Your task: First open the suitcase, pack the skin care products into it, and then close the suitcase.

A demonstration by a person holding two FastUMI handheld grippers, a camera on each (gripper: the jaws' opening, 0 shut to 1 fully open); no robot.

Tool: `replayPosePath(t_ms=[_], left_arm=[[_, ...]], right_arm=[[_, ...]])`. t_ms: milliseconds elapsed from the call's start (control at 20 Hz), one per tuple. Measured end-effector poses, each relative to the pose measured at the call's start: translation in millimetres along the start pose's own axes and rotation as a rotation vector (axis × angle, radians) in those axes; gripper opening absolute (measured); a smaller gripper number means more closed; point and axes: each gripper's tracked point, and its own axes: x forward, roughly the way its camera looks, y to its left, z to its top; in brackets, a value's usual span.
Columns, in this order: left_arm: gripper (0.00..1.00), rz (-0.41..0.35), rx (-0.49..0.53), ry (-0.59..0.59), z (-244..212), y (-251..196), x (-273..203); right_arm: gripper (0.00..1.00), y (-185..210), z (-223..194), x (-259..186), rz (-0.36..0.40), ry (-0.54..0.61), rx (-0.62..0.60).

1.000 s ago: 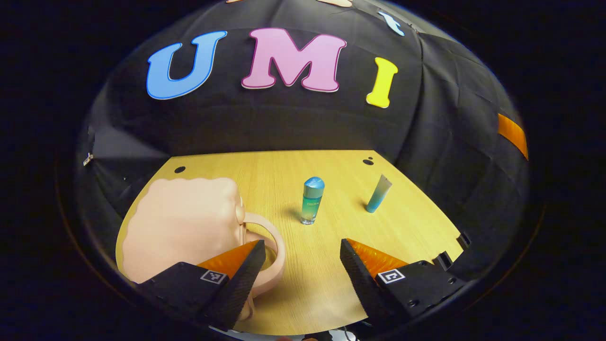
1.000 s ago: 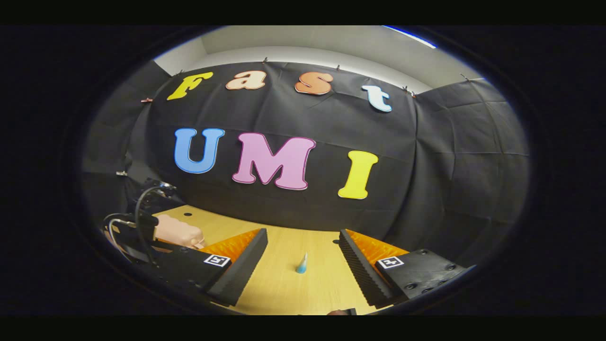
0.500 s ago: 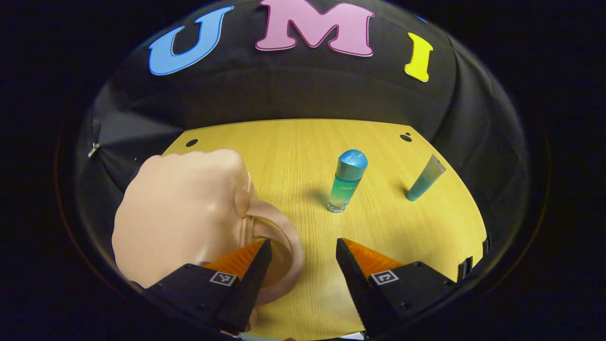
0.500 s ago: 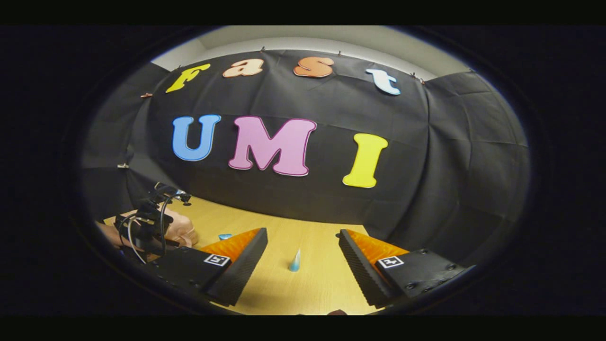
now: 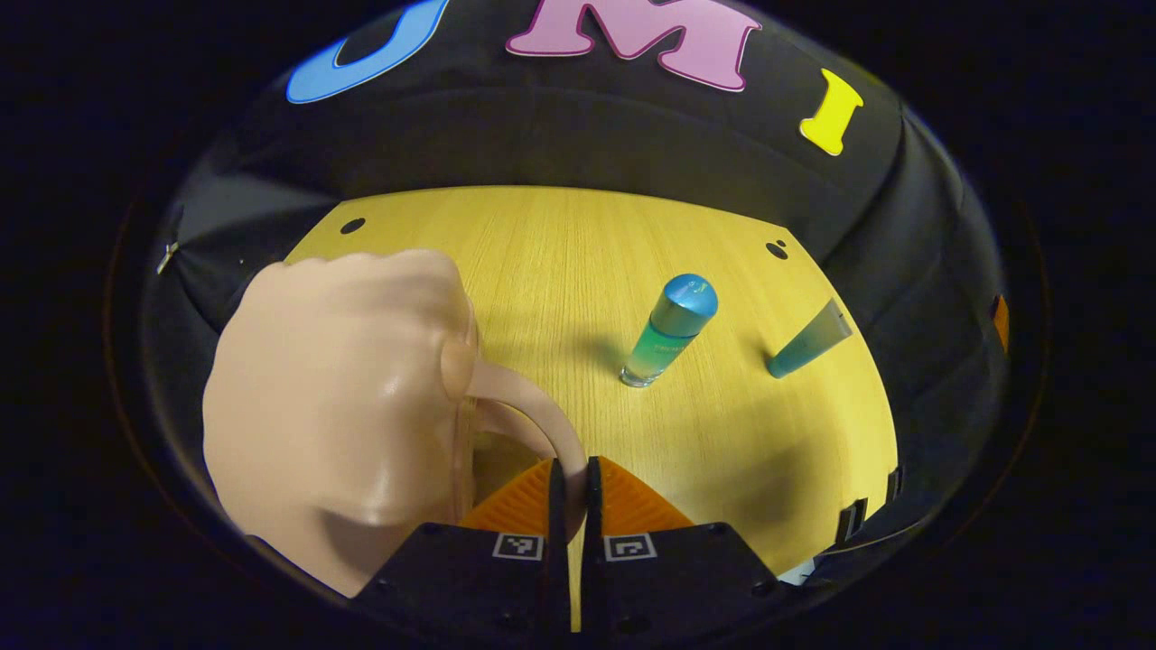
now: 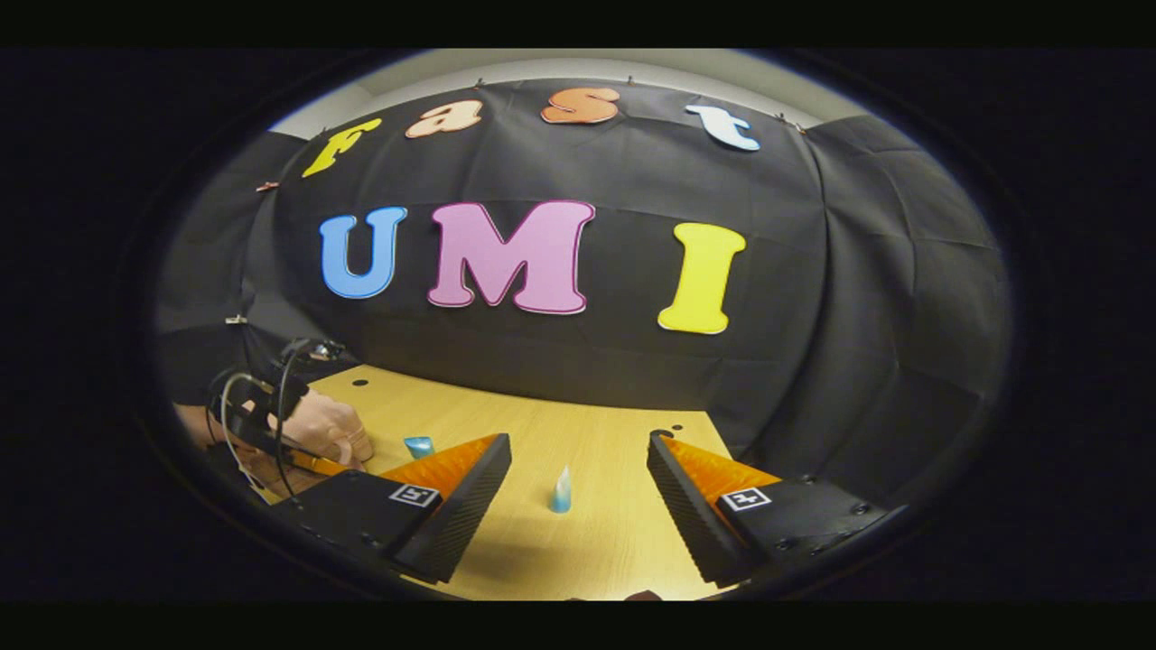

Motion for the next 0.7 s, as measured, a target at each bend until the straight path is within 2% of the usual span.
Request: replayPosePath(t_ms=[150,200,300,500,700], left_arm=[[0.1,-0.022,0.015,-0.024,25.5,7.1,-41.4],[0.09,-0.024,0.012,-0.04,36.9,13.0,-58.6],[0.09,-0.01,-0.007,-0.094,60.4,33.3,-99.7],[0.09,0.071,-0.056,-0.211,101.8,106.7,-180.6],[0.09,0.158,-0.106,-0.32,120.0,209.8,-232.9]], right_arm=[[0.96,-0.1,-2.5,9.8,0.027,0.006,0.007],[0.94,0.0,-2.5,13.9,0.038,0.005,0.011],[0.96,1.6,-0.1,20.0,0.059,0.003,0.022],[0.97,12.2,2.7,36.8,0.121,-0.003,0.03],[0.97,15.1,11.5,43.5,0.088,-0.012,0.021]])
